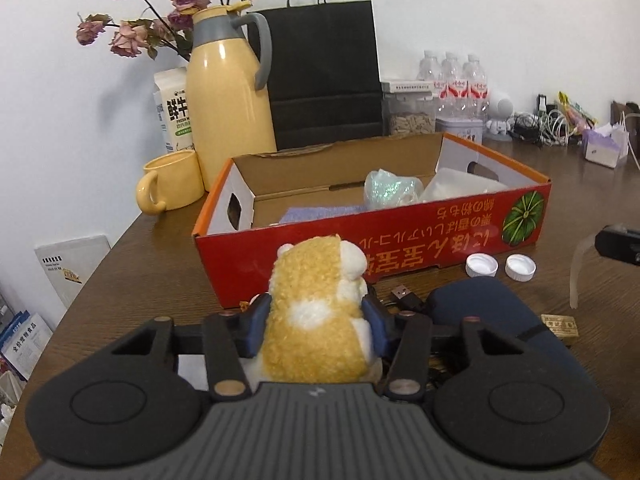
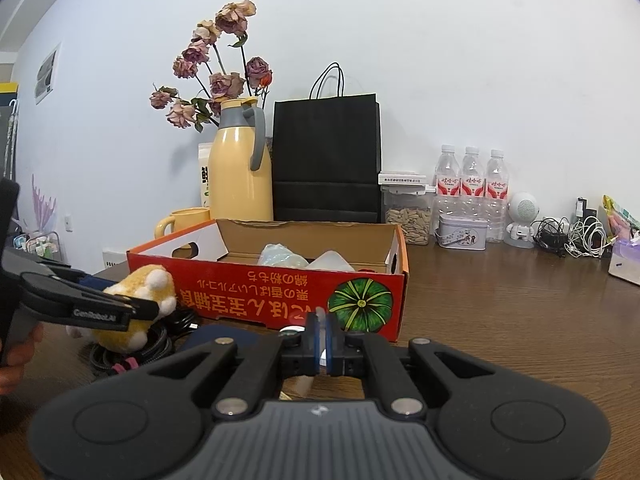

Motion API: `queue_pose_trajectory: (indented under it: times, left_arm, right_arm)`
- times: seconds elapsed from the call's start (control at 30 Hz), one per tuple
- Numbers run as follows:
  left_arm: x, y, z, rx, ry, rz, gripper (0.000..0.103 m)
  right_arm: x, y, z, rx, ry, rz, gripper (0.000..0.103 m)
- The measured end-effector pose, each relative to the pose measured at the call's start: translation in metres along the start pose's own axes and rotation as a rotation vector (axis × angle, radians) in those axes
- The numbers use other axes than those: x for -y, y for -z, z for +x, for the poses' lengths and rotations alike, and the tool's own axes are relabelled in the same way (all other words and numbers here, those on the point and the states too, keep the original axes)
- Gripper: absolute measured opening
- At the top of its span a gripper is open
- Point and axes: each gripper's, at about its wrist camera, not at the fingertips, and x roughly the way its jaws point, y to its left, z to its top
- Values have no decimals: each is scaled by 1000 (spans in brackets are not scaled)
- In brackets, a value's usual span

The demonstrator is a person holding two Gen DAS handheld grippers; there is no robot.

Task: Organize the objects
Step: 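Grasp the yellow packet with the right gripper while the left gripper grasps the plush toy, then carry the plush toy with the left gripper while the right gripper carries the packet to the box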

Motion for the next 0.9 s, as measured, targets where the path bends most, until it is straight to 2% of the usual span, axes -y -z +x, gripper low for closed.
queue_pose_trajectory:
  times: [0.17,0.43,0.67,0.9]
  left_arm:
    - [-5,-3,-14,37,-3,-15,49]
    - [-3,-23,-43,158,-18,31,49]
    - [7,-55,-44,230,-21,58,49]
    - [18,-100,-22,287,-24,35,49]
  right_arm:
    - [0,0,0,3,1,-3,2]
    - [-11,-4,-1,52,-16,-80,2]
    - [-25,-41,6,152,-31,-125,2]
    - [-30,-86,42,207,-14,-137,2]
